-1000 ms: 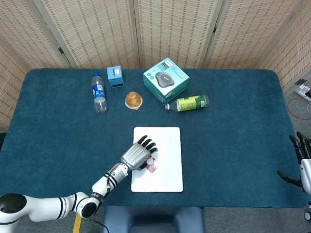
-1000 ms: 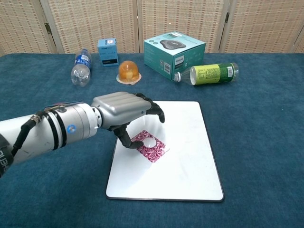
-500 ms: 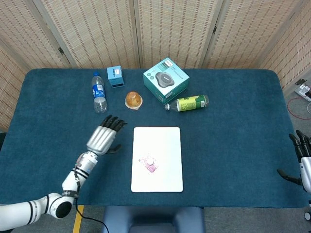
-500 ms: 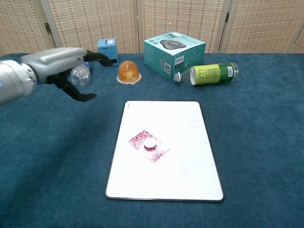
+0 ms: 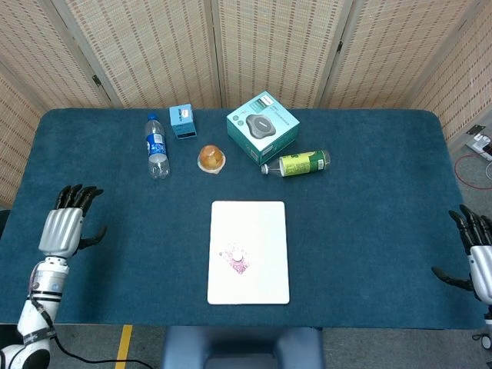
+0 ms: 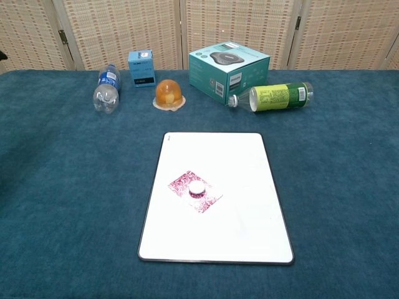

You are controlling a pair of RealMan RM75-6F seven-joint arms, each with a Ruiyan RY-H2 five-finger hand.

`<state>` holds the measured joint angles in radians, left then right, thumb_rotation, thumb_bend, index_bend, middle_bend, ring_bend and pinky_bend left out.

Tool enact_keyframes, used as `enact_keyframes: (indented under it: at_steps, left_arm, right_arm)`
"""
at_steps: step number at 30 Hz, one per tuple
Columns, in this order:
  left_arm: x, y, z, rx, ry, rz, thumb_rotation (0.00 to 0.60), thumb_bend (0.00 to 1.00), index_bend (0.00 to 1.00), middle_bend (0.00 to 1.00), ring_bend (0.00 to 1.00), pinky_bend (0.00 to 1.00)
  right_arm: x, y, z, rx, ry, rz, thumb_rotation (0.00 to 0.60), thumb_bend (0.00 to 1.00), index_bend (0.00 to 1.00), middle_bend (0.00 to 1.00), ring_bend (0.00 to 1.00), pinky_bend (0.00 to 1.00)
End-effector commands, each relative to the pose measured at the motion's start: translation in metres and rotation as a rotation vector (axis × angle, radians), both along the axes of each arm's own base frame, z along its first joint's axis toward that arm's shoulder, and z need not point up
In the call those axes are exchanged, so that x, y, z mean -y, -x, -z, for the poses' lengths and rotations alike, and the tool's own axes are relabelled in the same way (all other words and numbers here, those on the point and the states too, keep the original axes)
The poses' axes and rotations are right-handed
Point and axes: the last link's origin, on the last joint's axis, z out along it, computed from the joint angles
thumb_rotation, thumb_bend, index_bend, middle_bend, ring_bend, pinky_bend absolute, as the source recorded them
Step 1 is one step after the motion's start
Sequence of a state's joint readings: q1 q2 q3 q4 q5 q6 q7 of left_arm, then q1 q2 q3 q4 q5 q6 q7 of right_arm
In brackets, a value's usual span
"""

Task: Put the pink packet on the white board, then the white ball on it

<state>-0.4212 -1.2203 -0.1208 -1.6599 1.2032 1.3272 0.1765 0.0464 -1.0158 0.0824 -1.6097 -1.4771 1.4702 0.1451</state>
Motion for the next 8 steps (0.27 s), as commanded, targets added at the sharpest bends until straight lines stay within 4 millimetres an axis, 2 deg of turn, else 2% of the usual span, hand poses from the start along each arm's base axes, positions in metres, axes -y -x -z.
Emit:
enact_keyframes:
  at_steps: [1,8]
  left_arm:
    - [0.020,0.012,-0.007,-0.048,-0.011,-0.018,0.600,0.38,0.20,0.19,0.09,0.00]
    - [0.056,0.022,-0.011,-0.043,-0.046,-0.031,0.600,0.38,0.21,0.19,0.09,0.00]
  right_arm:
    - [0.000,0.000,0.003,0.015,-0.012,-0.003,0.600,0.14,0.04,0.04,0.01,0.00]
    - [-0.004,-0.001,0.008,0.049,-0.029,-0.001,0.600,0.14,0.04,0.04,0.01,0.00]
